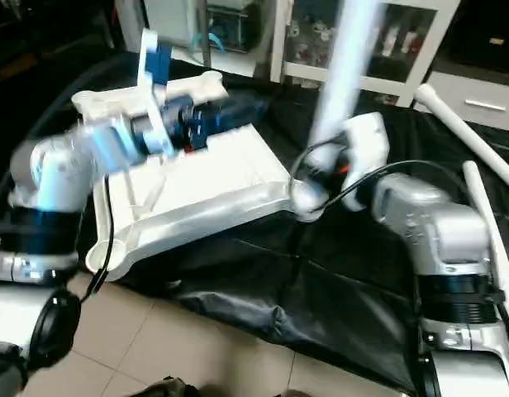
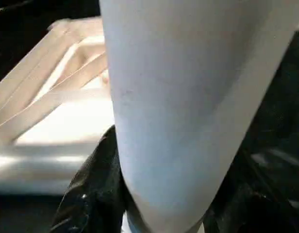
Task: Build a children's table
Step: Pick table leg
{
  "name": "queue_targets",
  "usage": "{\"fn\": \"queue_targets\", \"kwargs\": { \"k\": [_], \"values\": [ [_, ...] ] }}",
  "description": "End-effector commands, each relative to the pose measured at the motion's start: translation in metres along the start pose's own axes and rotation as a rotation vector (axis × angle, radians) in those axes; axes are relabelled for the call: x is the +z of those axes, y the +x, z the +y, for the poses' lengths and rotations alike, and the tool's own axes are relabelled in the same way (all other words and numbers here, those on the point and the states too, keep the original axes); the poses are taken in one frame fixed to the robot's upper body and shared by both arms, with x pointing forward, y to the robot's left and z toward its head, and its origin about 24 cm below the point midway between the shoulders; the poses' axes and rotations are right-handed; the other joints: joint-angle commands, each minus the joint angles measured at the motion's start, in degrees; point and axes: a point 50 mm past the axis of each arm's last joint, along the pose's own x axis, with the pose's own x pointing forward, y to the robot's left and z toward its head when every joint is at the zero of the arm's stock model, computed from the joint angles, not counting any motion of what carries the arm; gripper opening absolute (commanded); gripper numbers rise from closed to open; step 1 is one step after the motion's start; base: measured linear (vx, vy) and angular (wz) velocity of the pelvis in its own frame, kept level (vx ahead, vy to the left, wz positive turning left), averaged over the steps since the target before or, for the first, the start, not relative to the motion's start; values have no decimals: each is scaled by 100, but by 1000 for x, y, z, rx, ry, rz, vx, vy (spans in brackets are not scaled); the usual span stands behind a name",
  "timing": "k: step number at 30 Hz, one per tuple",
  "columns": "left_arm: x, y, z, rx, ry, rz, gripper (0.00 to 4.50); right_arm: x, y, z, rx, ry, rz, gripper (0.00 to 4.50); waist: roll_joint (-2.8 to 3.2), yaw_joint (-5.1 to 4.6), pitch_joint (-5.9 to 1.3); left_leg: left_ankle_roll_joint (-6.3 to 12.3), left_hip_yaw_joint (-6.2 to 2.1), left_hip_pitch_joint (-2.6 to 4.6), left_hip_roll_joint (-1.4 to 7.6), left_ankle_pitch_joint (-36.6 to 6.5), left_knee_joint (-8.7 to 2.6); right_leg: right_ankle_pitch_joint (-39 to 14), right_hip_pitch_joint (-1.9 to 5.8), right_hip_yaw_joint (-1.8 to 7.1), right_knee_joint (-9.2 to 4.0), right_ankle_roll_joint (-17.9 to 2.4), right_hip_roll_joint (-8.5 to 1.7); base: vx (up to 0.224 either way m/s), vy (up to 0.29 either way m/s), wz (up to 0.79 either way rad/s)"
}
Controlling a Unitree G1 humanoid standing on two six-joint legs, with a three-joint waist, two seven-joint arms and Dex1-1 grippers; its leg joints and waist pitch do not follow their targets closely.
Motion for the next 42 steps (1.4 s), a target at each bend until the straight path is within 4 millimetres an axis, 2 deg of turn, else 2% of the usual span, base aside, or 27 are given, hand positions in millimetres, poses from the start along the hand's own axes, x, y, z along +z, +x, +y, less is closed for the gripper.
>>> {"fn": "queue_targets", "kwargs": {
  "k": [1,2,3,5,6,7,9,10,11,12,13,14,17,18,20,21,22,23,24,30,31,35,36,39,40,42],
  "values": [
    [-19,-6,22,242,158,82,331,6,-10,-14,-131,-38,-61,183,-46,1,-487,73,-156,123,351,-306,-404,-116,350,202,-371,-1399,-434,0,0,0],
    [-28,-8,32,347,196,107,331,4,-12,-18,-169,-76,-67,183,-58,-17,-472,74,-146,106,328,-324,-404,-233,353,207,-386,-1287,-413,0,0,0],
    [-37,-10,41,443,256,143,331,2,-15,-19,-192,-114,-70,183,-40,-17,-482,39,-149,122,332,-388,-403,-415,350,207,-401,-1194,-416,0,0,0],
    [-49,-10,46,467,303,200,331,-3,-18,-18,-193,-136,-58,183,-41,-14,-469,-2,-162,126,325,-509,-426,-682,334,208,-462,-1028,-400,0,0,0],
    [-66,-9,49,449,343,281,331,-7,-22,-14,-172,-141,-40,183,-15,-19,-479,-45,-167,144,338,-556,-438,-695,328,210,-434,-1027,-412,0,0,0],
    [-73,-7,48,424,344,317,331,-9,-23,-11,-152,-134,-31,183,-3,-19,-469,-39,-169,138,336,-582,-445,-723,317,211,-458,-998,-400,0,0,0],
    [-78,-5,47,398,309,335,331,-10,-24,-8,-127,-137,-25,183,2,-19,-491,-52,-169,160,357,-586,-442,-485,311,209,-405,-1149,-419,0,0,0],
    [-83,-3,46,382,286,342,331,-10,-25,-6,-111,-143,-24,183,42,-18,-485,-45,-172,148,362,-554,-439,-351,308,209,-389,-1287,-433,0,0,0],
    [-90,0,47,364,254,354,331,-11,-27,-4,-97,-145,-17,183,93,-26,-477,-44,-166,152,355,-589,-433,-343,295,208,-402,-1326,-422,0,0,0],
    [-96,3,47,351,236,360,331,-12,-28,-1,-83,-152,-10,183,66,-32,-458,-15,-156,154,336,-701,-434,-428,309,213,-446,-1350,-416,0,0,0],
    [-99,5,48,353,228,359,331,-13,-29,1,-77,-163,-4,183,35,-36,-469,17,-153,155,340,-746,-432,-459,326,221,-440,-1367,-431,0,0,0],
    [-102,6,49,357,228,363,331,-14,-30,1,-77,-172,1,183,86,-24,-470,58,-161,145,334,-721,-424,-512,325,224,-453,-1360,-440,0,0,0],
    [-112,9,52,352,244,393,331,-20,-34,3,-81,-176,12,183,69,-34,-469,82,-163,142,334,-783,-431,-655,325,223,-484,-1308,-435,0,0,0],
    [-115,10,53,347,250,408,331,-21,-35,3,-82,-175,16,183,100,-51,-470,80,-169,149,339,-822,-437,-689,319,219,-498,-1302,-430,0,0,0],
    [-118,10,53,341,252,424,302,-22,-36,4,-80,-175,21,183,90,-47,-478,92,-180,144,344,-811,-442,-689,330,218,-488,-1299,-440,0,0,0],
    [-120,9,53,338,252,434,295,-23,-37,4,-77,-175,25,183,120,-56,-481,99,-185,142,349,-804,-438,-658,327,218,-474,-1324,-444,0,0,0],
    [-124,9,54,338,266,460,295,-24,-37,6,-74,-180,29,183,99,-69,-485,114,-181,132,344,-781,-434,-630,338,216,-472,-1342,-448,0,0,0],
    [-127,8,55,333,278,484,295,-24,-39,7,-67,-182,34,183,107,-74,-482,135,-183,129,339,-769,-433,-643,332,216,-482,-1336,-445,0,0,0],
    [-130,8,55,327,277,497,270,-24,-39,7,-62,-185,39,183,116,-96,-480,167,-179,136,337,-786,-432,-711,332,218,-497,-1312,-441,0,0,0],
    [-136,12,53,278,254,512,238,-25,-40,7,-56,-195,53,183,106,-152,-472,173,-179,144,343,-851,-438,-763,328,216,-512,-1402,-453,0,0,0],
    [-138,14,53,265,247,508,214,-25,-40,7,-57,-202,57,183,102,-159,-465,188,-177,138,347,-871,-440,-803,329,219,-521,-1421,-460,0,0,0],
    [-141,13,54,277,277,548,204,-24,-39,7,-55,-207,57,183,105,-166,-471,214,-186,139,359,-850,-442,-748,339,217,-511,-1442,-468,0,0,0],
    [-143,12,55,280,280,568,178,-24,-39,8,-52,-211,57,183,108,-172,-469,224,-186,140,359,-852,-443,-745,336,216,-512,-1447,-467,0,0,0],
    [-145,12,55,274,279,598,167,-23,-38,8,-48,-216,58,183,125,-174,-458,206,-191,143,363,-898,-449,-802,337,220,-516,-1466,-475,0,0,0],
    [-146,12,55,268,279,610,159,-23,-38,9,-47,-217,58,183,113,-177,-461,199,-187,145,358,-917,-446,-835,338,221,-522,-1461,-472,0,0,0],
    [-148,9,55,250,278,647,132,-23,-38,9,-44,-222,59,183,121,-184,-448,189,-189,149,356,-989,-458,-956,328,222,-547,-1434,-469,0,0,0]
  ]
}}
